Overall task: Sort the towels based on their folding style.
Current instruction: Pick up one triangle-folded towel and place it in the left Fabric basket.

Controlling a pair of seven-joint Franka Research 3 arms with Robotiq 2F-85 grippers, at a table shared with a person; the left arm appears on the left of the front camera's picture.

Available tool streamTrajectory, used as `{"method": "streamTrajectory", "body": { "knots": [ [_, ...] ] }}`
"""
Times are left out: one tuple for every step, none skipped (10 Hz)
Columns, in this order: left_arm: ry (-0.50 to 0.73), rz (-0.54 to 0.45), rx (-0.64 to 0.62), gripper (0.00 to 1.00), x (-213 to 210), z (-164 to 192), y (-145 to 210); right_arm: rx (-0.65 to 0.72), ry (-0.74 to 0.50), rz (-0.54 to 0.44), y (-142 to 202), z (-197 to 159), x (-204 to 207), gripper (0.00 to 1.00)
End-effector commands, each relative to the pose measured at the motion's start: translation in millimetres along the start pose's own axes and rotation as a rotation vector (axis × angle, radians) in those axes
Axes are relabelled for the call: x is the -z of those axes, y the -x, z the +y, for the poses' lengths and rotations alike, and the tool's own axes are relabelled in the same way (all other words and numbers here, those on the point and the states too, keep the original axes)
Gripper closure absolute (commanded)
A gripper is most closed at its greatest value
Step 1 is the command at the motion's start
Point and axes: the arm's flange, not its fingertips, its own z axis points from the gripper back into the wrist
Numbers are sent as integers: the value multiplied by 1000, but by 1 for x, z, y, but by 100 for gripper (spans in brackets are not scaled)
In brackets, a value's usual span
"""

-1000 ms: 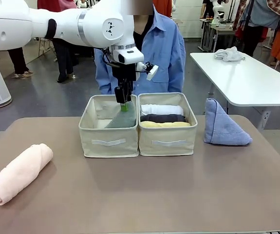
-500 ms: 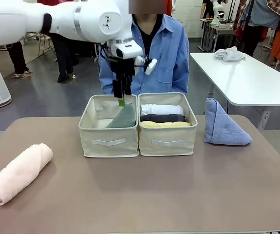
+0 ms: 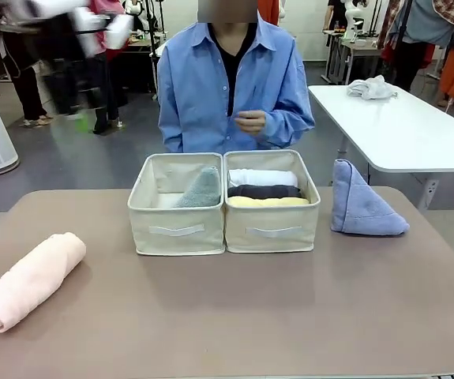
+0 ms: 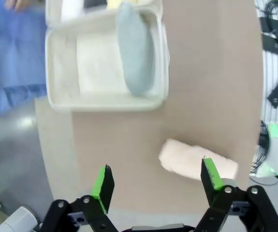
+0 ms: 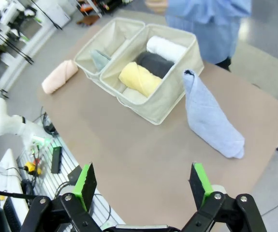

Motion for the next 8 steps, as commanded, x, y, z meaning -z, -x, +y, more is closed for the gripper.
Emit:
{"method": "streamTrajectory", "body": {
  "knots": [
    [-46, -66, -129, 7, 4, -30, 65, -7, -10, -10, 0, 0, 2, 0],
    [-48, -114, -183, 7, -1, -34, 99, -7, -10, -10, 0, 0, 2, 0],
    [-47, -192, -240, 7, -4, -36, 137, -7, -10, -10, 0, 0, 2, 0],
    [-29, -230, -280, 7, -2, -36, 163, -7, -10, -10, 0, 0, 2, 0],
    [-13, -251, -311, 7, 5, -32, 174, -7, -10, -10, 0, 0, 2, 0],
    [13, -205, -323, 7, 11, -22, 172, -7, -10, -10, 0, 0, 2, 0],
    [-4, -194, -310, 7, -7, -37, 178, -7, -10, -10, 0, 0, 2, 0],
    [-4, -194, -310, 7, -7, -37, 178, -7, -10, -10, 0, 0, 2, 0]
  ]
}}
